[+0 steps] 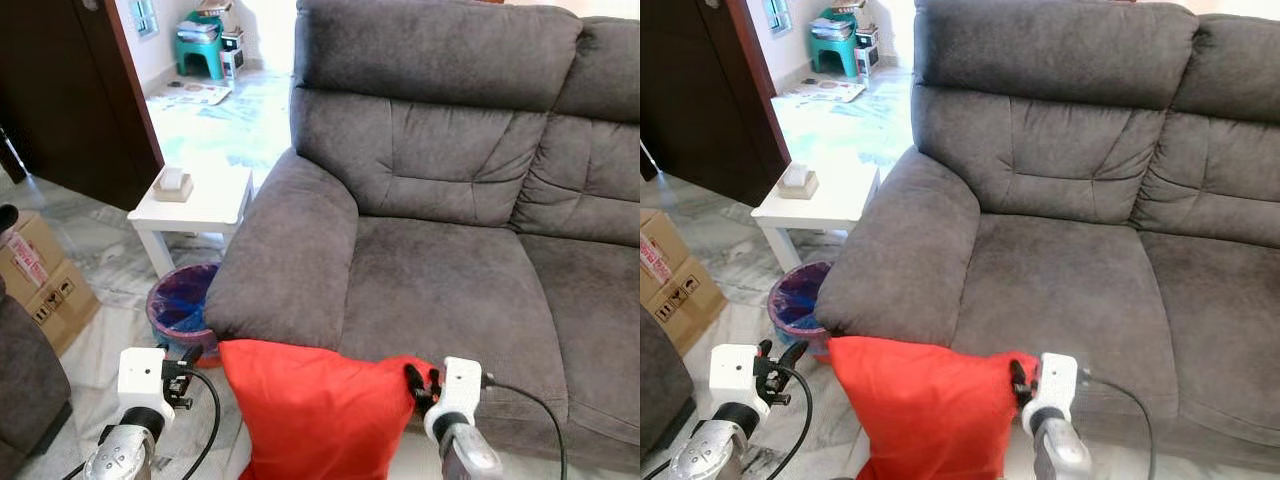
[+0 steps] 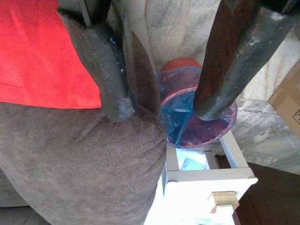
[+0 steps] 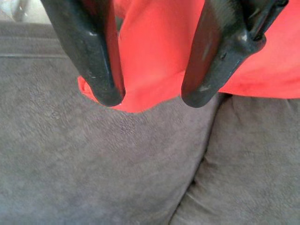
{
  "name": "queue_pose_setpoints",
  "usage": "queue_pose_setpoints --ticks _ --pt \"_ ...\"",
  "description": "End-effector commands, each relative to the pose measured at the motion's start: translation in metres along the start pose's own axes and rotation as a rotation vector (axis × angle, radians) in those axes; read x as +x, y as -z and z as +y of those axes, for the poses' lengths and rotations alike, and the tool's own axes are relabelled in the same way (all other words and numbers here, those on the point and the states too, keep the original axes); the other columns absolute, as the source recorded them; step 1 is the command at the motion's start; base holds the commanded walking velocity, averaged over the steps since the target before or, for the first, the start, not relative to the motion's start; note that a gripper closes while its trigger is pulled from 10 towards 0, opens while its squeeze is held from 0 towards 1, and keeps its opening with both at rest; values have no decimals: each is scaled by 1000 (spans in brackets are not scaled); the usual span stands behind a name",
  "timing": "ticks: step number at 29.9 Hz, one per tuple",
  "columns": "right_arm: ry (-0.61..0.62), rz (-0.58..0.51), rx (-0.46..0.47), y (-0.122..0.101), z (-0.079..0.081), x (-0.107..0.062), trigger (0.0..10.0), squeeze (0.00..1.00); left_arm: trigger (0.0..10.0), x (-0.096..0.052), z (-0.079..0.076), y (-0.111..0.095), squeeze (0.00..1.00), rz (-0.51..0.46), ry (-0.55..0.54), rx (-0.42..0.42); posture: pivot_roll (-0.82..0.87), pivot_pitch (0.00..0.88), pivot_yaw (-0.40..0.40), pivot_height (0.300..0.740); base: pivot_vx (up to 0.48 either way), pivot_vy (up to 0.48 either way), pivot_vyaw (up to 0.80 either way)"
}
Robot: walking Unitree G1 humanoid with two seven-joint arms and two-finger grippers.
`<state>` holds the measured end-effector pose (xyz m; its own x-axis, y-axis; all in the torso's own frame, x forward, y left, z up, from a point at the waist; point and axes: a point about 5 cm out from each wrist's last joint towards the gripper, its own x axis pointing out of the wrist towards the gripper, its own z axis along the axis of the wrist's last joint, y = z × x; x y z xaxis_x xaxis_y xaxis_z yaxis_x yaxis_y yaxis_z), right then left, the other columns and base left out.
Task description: Move the pillow to the sofa from floor
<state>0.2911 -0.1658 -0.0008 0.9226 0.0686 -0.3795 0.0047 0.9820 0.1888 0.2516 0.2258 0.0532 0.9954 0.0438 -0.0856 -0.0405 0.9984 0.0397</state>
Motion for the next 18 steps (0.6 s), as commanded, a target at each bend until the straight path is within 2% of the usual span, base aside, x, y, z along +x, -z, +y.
queue_pose_setpoints --ticks 1,7,10,11,12,15,16,18 --pt "2 18 11 3 0 0 10000 0 10000 -2 1 -2 0 -4 -13 -12 191 115 -25 638 0 0 0" --pt "8 21 38 10 -1 -4 10000 0 10000 -4 0 -1 0 0 -9 -15 185 124 -20 638 0 0 0" --pt "30 12 104 10 -4 -5 10000 0 10000 -4 0 0 0 5 -7 -18 177 123 -16 638 0 0 0" --pt "25 2 116 8 -5 -4 10000 1000 10000 -4 0 0 0 6 -6 -18 177 122 -15 638 0 0 0" --pt "5 -13 111 4 -5 -3 10000 1000 10000 -4 0 0 0 7 -2 -17 184 119 -14 638 0 0 0" --pt "-74 -10 -26 -5 -1 1 10000 1000 10000 -4 -2 -1 0 4 2 -21 189 121 -14 638 0 0 0" --pt "-175 13 -69 -10 7 5 10000 1000 10000 -4 -2 -1 0 3 7 -22 192 121 -18 638 0 0 0" --pt "-238 16 -93 -16 13 8 10000 1000 10000 -5 -3 -1 0 6 11 -19 199 123 -25 638 0 0 0"
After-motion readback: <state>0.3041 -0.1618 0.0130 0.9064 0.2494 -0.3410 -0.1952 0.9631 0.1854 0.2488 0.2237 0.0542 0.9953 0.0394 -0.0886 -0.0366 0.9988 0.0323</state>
